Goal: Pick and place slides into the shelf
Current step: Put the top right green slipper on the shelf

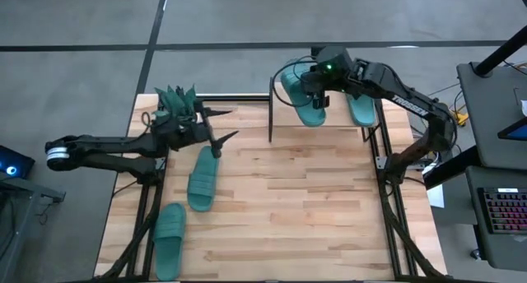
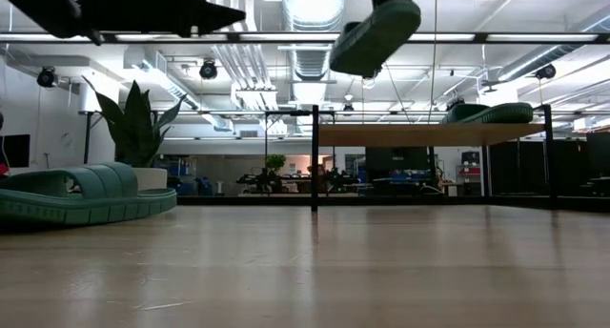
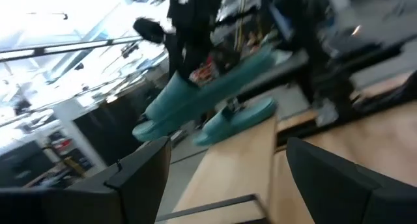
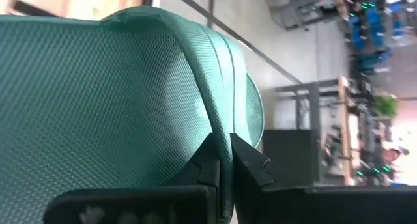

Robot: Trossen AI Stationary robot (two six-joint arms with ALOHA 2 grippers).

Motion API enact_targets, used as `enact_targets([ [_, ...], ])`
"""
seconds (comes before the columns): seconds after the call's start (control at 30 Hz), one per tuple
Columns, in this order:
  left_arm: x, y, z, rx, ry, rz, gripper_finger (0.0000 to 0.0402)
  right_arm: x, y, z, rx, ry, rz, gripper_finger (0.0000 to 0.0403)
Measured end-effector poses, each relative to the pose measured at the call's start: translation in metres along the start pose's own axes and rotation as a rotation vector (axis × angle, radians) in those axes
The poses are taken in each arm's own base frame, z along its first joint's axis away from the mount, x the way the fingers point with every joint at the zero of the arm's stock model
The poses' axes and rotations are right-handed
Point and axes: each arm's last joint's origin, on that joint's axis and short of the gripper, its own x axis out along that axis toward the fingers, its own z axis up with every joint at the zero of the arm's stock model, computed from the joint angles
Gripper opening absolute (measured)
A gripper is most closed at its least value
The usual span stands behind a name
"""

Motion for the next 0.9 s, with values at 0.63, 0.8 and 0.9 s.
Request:
enact_targets([
  [0.63,-0.012,-0.008,-0.012,-0.047,-0.026,-0.029,0.0288,0.035,0.044,-0.104,0.050,0.121,-0.058,0.0009],
  [0.8,-0.007,-0.010,-0.014,-0.047,-0.032,-0.025,0.0288,0.047,0.047,-0.118,0.068,0.102,-0.085,0.0008],
  [0.9,-0.005,-0.011,-0.016,-0.046,-0.032,-0.025,0.0288,0.051,0.050,-0.125,0.079,0.119,-0.085,0.0009],
])
